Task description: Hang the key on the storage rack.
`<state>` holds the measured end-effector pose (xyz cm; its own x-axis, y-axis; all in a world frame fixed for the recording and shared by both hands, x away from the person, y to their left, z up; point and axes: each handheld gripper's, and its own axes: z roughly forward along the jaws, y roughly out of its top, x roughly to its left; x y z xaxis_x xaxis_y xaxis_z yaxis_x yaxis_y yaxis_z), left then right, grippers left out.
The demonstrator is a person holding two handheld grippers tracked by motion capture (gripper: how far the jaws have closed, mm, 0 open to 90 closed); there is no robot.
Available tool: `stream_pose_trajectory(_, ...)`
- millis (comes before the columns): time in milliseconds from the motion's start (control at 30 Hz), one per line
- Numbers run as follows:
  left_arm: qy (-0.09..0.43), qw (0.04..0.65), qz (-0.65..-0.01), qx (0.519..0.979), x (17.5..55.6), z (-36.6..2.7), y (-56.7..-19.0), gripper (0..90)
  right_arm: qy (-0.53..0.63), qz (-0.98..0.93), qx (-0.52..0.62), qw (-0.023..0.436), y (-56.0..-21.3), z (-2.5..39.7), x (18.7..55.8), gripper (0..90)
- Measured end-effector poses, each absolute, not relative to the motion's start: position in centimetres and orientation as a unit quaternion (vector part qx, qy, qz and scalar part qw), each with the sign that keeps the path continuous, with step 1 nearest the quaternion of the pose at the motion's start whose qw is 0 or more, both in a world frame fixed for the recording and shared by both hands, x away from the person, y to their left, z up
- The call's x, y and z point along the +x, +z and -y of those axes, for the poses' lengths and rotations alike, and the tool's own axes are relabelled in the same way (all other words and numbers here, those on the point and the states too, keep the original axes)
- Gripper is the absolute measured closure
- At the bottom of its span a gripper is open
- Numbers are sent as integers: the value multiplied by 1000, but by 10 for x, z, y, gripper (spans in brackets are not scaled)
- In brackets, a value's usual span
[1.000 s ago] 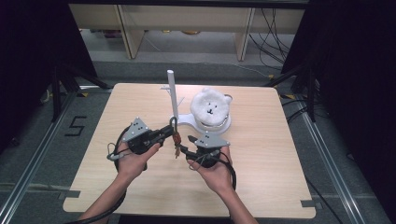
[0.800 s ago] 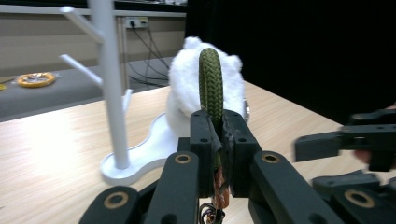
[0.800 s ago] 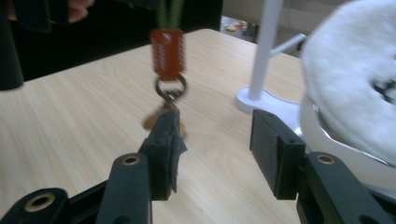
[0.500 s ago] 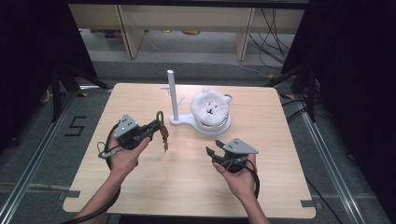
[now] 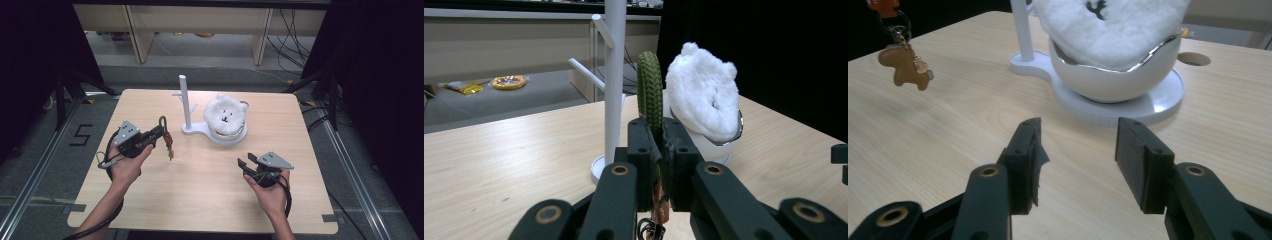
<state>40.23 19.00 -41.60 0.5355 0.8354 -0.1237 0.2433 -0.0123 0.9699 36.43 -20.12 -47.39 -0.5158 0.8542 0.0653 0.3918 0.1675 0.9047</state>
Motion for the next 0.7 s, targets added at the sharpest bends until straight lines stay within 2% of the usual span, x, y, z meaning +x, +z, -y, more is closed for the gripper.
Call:
stream_pose_trajectory(600,270,559,-429,656,415,-194,-414,837,489,-696,453,265,-483,229,358,562)
stream_pose_trajectory(700,277,556,-434,652,418,-195,-413,837,488,-690,469,257,-484,229,355,563)
